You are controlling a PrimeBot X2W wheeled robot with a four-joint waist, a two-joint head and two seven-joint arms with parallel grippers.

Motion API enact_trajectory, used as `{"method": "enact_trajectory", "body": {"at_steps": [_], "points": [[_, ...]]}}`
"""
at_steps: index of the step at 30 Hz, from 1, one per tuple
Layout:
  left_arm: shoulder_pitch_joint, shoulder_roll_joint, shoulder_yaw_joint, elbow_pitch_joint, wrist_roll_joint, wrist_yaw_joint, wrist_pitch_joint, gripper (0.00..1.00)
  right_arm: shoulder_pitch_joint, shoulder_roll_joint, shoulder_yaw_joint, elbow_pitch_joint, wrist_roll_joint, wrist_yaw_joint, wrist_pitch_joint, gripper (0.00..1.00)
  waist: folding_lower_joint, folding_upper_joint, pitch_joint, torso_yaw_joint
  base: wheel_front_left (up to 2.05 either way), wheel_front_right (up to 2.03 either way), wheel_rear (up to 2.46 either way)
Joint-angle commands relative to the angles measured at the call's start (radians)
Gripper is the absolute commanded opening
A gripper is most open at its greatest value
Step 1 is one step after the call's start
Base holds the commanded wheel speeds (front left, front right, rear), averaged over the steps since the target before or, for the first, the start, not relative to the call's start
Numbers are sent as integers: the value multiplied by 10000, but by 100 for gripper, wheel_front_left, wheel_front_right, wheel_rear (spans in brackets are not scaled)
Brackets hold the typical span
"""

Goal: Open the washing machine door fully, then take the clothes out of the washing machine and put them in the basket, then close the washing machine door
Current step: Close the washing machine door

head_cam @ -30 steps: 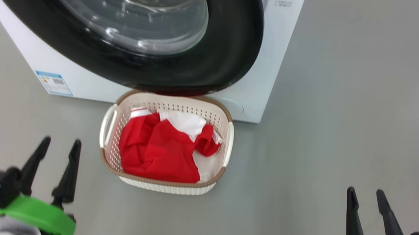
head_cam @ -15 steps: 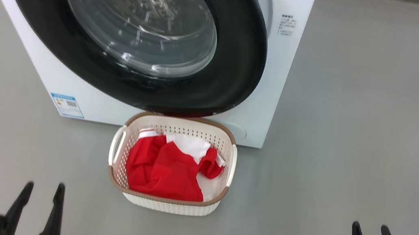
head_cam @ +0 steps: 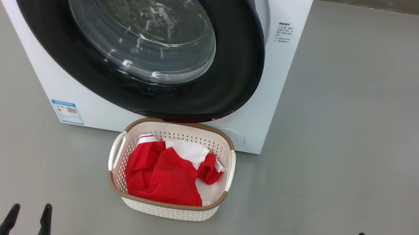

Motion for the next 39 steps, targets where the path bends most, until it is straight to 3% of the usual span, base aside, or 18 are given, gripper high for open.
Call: {"method": "enact_trajectory", "body": {"at_steps": [1,13,14,15,16,18,26,30,39], "points": [[-132,81,390,-291,101,6,-51,100,-92,-161,208,-258,0,63,-65,100,0,-1,2,-6,0,0,0],[-189,8,361,-342,224,6,-51,100,-266,-146,262,-284,-51,63,-65,100,0,-1,12,108,0,0,0],[-205,1,346,-339,225,6,-51,100,-309,-146,324,-275,-62,63,-65,85,0,-1,18,130,0,0,0],[-205,1,346,-339,225,6,-51,100,-309,-146,324,-275,-62,63,-65,85,0,-1,18,130,0,0,0],[-221,-8,329,-337,228,6,-51,100,-368,-146,376,-275,-72,63,-65,40,0,-1,31,156,0,0,0],[-263,-32,279,-347,236,6,-51,100,-530,-145,497,-256,-64,63,-65,0,0,-1,81,221,0,0,0],[-451,-185,-39,-430,199,6,-51,100,-1972,-140,1434,7,-4,63,-65,0,0,-1,384,650,0,0,0],[-747,-246,-173,-406,104,6,-51,100,-3339,-147,2197,280,19,63,-65,0,0,-1,663,1028,0,0,0],[-1244,-286,-498,-447,-70,6,-51,100,-5657,-243,2893,968,184,63,-65,0,0,-1,1258,1669,0,0,0]]}}
